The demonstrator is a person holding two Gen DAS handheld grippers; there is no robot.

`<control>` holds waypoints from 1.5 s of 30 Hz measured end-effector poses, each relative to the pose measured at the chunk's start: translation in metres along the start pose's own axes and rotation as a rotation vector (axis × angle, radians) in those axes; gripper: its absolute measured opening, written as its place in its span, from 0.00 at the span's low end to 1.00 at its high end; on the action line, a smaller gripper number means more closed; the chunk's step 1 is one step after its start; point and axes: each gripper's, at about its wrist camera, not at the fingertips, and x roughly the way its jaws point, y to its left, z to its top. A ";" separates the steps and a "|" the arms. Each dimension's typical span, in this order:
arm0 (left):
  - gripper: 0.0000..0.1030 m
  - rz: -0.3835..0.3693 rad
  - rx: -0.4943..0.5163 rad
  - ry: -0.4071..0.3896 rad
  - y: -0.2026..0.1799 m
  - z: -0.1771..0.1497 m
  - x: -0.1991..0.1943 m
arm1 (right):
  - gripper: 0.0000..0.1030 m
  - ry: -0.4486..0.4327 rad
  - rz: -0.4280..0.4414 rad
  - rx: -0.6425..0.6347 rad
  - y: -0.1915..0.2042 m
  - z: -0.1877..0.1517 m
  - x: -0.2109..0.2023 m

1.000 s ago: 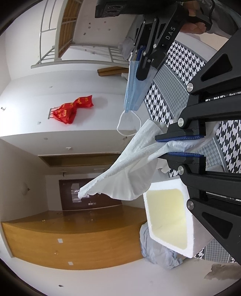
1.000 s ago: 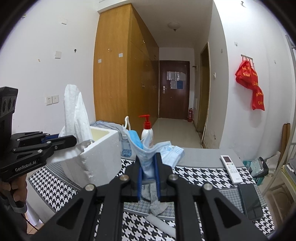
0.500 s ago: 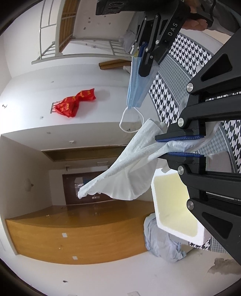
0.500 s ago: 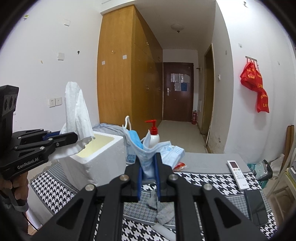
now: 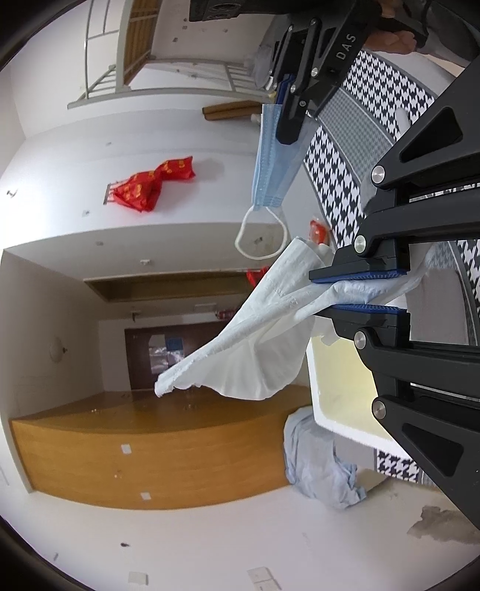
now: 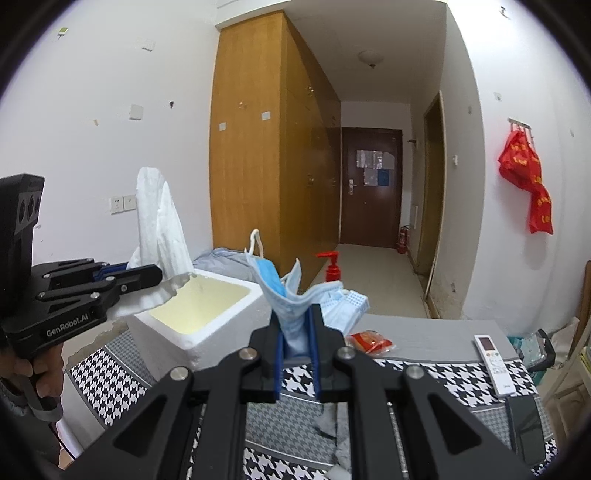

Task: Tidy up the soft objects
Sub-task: 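Carry both held masks up and over the white foam box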

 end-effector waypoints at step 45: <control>0.11 0.258 -0.116 -0.004 0.088 -0.024 -0.035 | 0.15 0.097 0.216 -0.111 0.086 0.021 0.071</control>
